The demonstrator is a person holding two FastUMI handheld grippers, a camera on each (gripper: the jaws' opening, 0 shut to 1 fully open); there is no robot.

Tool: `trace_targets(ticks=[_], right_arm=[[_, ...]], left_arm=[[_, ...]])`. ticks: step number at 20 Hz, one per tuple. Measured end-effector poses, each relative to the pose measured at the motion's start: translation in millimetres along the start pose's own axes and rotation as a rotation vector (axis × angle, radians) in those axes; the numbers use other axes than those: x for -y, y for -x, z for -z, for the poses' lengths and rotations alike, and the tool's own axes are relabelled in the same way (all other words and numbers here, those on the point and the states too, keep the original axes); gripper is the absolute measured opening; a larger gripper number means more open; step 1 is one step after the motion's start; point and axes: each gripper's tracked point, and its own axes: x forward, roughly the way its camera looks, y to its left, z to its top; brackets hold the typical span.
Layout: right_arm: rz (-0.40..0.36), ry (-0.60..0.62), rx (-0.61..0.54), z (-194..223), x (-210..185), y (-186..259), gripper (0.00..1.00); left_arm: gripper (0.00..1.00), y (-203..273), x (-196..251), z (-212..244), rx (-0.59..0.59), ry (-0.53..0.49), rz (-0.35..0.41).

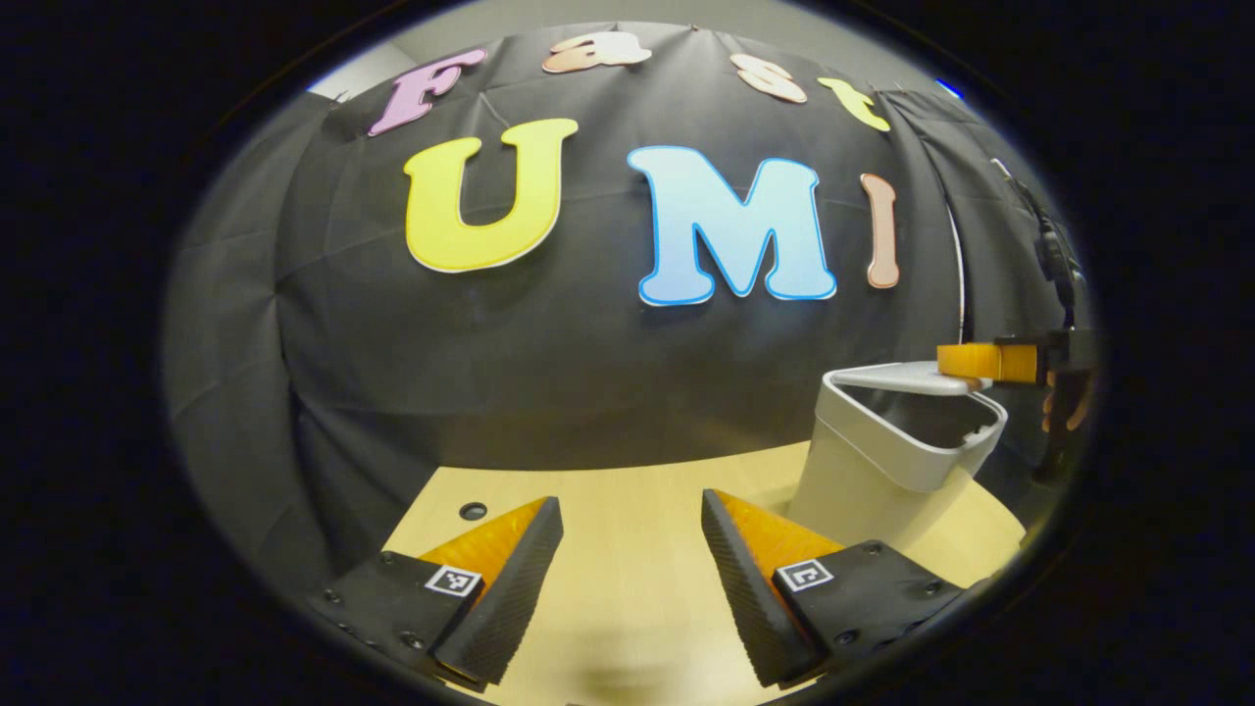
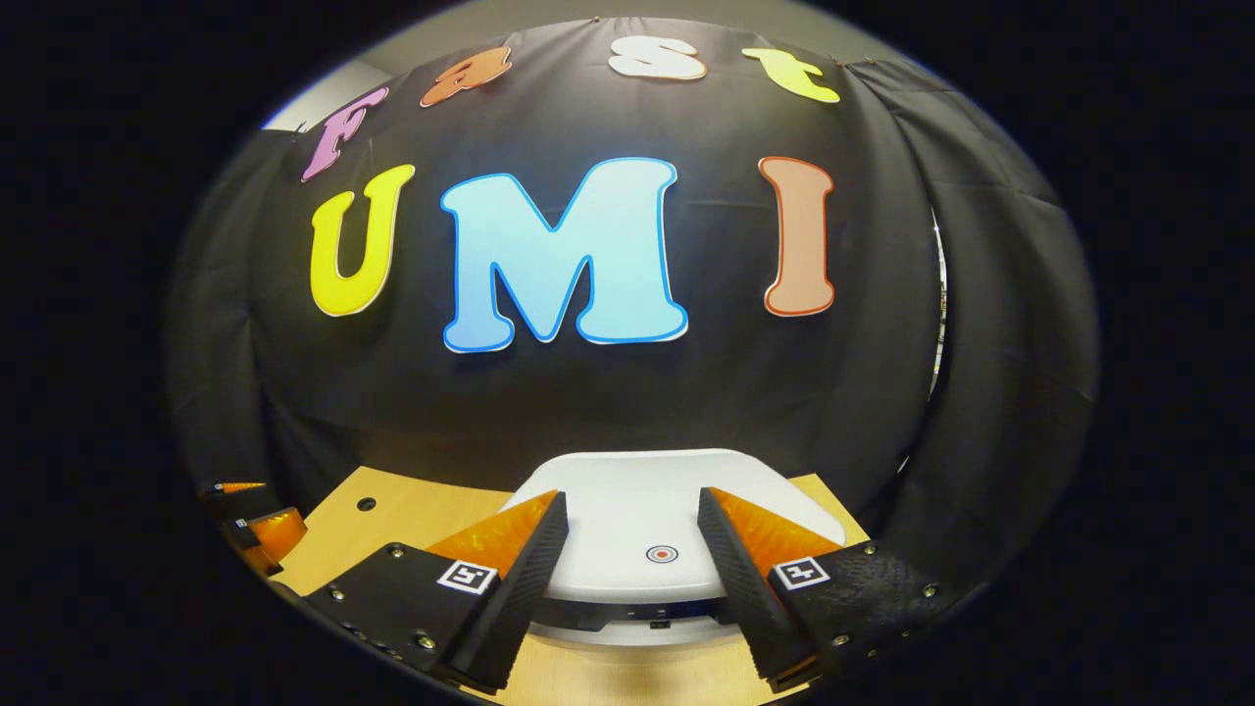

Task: Press the lid of the desktop garbage bin to open it, pick up the crumpled paper on the desktop and throw it into the bin, then pick up the pop can on the desktop and drop it into the bin, and finally close the garbage bin lid.

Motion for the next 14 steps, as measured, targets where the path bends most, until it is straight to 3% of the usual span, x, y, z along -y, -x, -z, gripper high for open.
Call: trace_targets(ticks=[7, 14], right_arm=[[0.005, 0.027, -0.03, 33, -1, -4, 0.87], [0.012, 0.042, 0.043, 36, -1, -3, 0.87]], left_arm=[[0.92, 3, 3, 2, -0.001, 0.026, -0.002], [0.94, 1, 5, 4, -0.005, 0.021, -0.001]])
